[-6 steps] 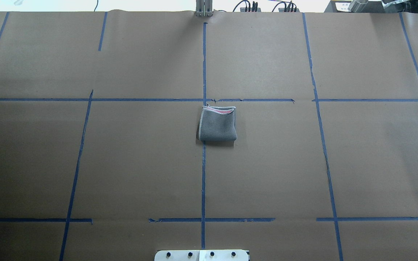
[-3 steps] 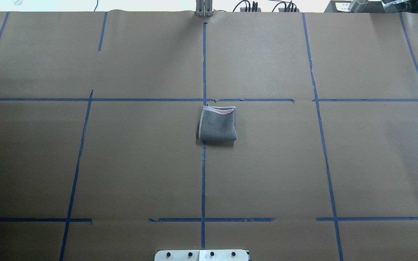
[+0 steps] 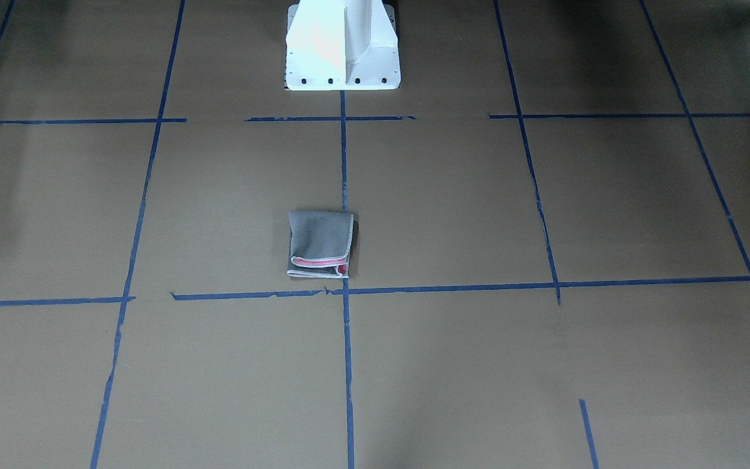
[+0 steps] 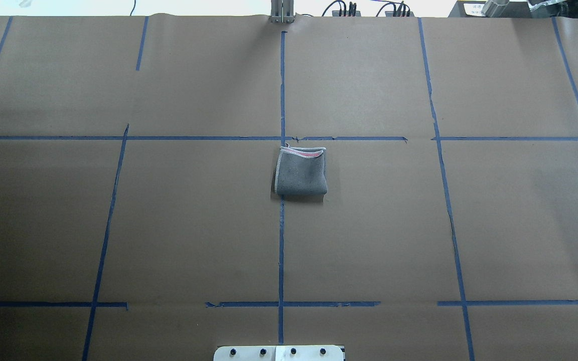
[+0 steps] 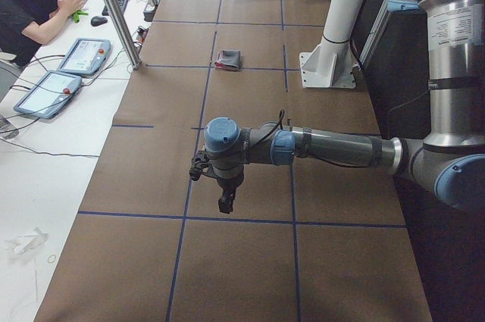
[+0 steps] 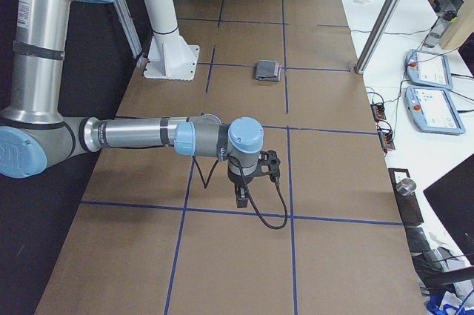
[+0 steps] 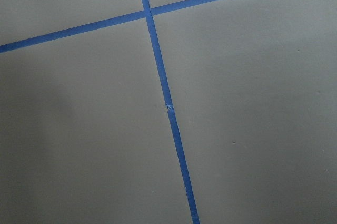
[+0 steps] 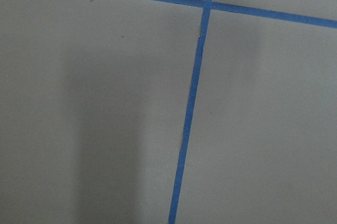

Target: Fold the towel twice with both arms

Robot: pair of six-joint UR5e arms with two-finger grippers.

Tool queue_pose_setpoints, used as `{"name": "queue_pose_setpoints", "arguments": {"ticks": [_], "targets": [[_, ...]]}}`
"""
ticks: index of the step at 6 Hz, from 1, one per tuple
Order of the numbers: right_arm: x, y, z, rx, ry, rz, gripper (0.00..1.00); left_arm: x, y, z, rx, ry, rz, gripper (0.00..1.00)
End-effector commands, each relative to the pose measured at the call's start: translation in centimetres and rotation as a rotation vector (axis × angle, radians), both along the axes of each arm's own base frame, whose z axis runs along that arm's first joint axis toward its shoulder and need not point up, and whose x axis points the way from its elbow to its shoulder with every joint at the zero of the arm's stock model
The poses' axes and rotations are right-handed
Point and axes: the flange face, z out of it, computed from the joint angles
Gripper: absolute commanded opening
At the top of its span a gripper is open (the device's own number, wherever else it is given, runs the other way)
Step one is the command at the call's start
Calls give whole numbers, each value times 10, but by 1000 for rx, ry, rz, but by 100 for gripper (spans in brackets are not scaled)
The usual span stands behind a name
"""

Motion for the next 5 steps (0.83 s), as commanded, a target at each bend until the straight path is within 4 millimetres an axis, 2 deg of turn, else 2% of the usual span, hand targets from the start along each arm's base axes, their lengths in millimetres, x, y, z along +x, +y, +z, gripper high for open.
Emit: {"name": "queue_pose_setpoints", "arguments": {"ticks": [1, 5], "targets": [[0, 0, 0, 0, 0, 0, 100, 0, 0, 3, -6, 0, 0, 100], [0, 0, 0, 0, 0, 0, 100, 0, 0, 4, -4, 0, -1, 100]]}}
